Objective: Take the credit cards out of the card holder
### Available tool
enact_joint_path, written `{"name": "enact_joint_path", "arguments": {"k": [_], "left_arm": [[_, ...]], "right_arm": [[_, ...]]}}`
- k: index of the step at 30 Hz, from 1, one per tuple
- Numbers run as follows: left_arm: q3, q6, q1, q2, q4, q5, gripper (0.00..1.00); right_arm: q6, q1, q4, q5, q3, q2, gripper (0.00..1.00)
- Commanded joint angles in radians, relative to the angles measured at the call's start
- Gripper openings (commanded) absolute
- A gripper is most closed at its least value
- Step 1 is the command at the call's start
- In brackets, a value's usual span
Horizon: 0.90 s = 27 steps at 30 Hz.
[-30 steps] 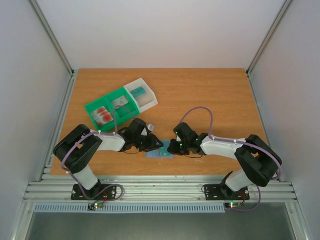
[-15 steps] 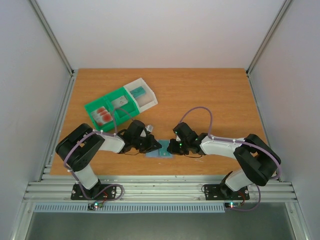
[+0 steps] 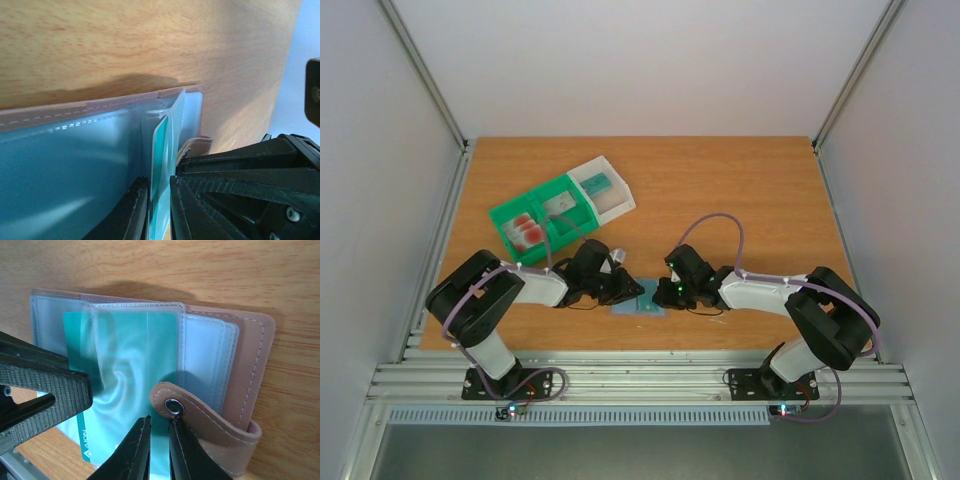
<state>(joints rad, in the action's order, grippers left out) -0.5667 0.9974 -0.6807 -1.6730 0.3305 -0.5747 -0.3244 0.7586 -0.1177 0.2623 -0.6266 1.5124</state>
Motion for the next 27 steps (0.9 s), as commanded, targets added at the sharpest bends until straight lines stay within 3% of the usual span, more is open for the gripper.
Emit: {"name": "enact_joint_path", "arguments": {"k": [1, 11, 16, 19, 24, 27], "left_arm": [[0.012, -0.005, -0.006, 0.049, 0.020, 0.011, 0.14], [0.014, -0.006, -0.006, 0.052, 0.030, 0.012, 0.00], [0.025, -0.008, -0.006, 0.052, 0.035, 0.018, 0.01], [0.026, -0.008, -0.006, 0.054, 0.036, 0.019, 0.09], [0.026, -0.011, -0.006, 0.052, 0.031, 0.021, 0.07], [0.028, -0.011, -0.006, 0.055, 0.031, 0.024, 0.12]], "right_arm": [[0.004, 0.005, -0.051, -0.048, 0.006, 0.032, 0.13], [0.003, 0.005, -0.056, -0.052, 0.004, 0.035, 0.12], [0.002, 0.005, -0.053, -0.051, 0.006, 0.033, 0.12], [0.002, 0.005, -0.054, -0.054, 0.007, 0.032, 0.12], [0.001, 0.005, -0.054, -0.051, 0.008, 0.032, 0.12], [0.001, 0.005, -0.056, -0.052, 0.010, 0.025, 0.12]]}}
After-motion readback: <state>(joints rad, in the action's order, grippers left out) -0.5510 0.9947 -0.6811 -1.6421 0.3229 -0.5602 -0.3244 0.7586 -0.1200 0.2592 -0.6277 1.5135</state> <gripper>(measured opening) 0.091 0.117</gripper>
